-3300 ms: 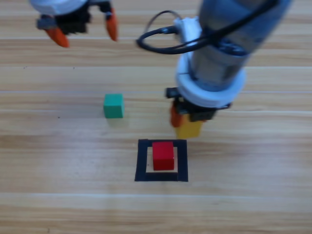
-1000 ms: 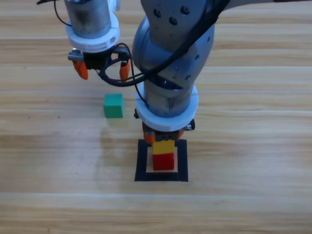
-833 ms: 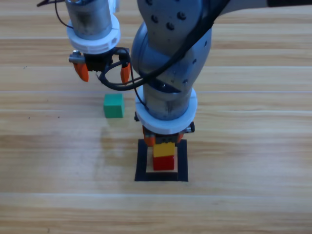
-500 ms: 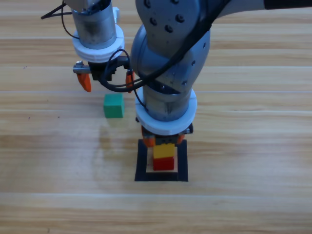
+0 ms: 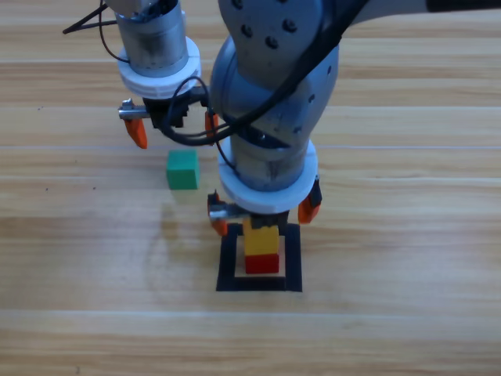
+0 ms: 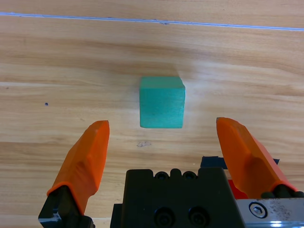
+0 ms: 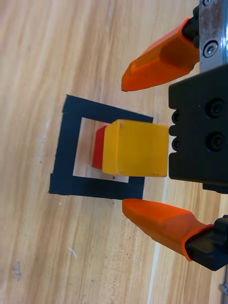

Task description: Stack the blocks in the rectangular block: red at the bottom, yellow in the middle, green on top

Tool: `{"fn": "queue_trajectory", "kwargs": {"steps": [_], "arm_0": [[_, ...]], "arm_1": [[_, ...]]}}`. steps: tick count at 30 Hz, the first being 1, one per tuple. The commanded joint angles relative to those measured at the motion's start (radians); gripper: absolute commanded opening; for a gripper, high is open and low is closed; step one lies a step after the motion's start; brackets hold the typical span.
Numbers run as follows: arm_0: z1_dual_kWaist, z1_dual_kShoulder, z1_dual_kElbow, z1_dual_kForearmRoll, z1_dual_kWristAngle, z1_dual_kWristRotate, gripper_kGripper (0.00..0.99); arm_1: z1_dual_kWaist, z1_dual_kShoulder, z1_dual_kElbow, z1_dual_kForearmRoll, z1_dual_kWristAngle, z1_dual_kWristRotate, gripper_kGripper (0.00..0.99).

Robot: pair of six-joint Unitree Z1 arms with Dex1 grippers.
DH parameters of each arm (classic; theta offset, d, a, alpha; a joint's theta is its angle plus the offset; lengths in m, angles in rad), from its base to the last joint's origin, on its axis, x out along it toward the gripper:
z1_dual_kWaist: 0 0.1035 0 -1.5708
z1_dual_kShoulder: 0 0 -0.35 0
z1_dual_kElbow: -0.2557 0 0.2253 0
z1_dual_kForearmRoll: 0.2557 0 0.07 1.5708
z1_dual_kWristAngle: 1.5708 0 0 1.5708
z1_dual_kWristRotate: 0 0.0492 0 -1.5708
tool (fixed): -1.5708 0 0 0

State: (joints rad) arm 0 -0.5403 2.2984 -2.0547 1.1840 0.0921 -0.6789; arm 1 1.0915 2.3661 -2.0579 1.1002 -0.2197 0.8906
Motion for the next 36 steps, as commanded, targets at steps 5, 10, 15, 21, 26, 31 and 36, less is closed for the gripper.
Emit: {"fn": "queue_trajectory", "kwargs": {"steps": [5,10,15,21,26,31,36], "arm_0": [[-0.010,0.067,-0.022,0.008,-0.014,-0.016,0.980],[-0.009,0.087,-0.030,0.006,-0.012,-0.014,0.988],[-0.007,0.115,-0.038,0.005,-0.011,-0.013,0.990],[-0.009,0.144,-0.039,-0.003,-0.009,-0.011,0.990],[-0.009,0.165,-0.051,-0.004,-0.009,-0.007,0.990],[-0.007,0.177,-0.055,-0.004,-0.009,-0.005,0.990],[0.003,0.185,-0.053,-0.006,-0.009,0.001,0.942]], "arm_1": [[0.027,-0.381,0.274,-0.164,-0.086,-0.148,0.990],[0.002,-0.646,0.662,-0.428,-0.082,-0.269,0.990],[-0.036,-0.768,0.880,-0.563,-0.053,-0.341,0.990],[-0.038,-0.737,0.892,-0.563,-0.049,-0.320,0.990],[-0.038,-0.683,0.880,-0.563,-0.039,-0.283,0.990],[-0.038,-0.662,0.871,-0.565,-0.036,-0.271,0.990],[-0.038,-0.648,0.866,-0.565,-0.036,-0.271,0.990]]}}
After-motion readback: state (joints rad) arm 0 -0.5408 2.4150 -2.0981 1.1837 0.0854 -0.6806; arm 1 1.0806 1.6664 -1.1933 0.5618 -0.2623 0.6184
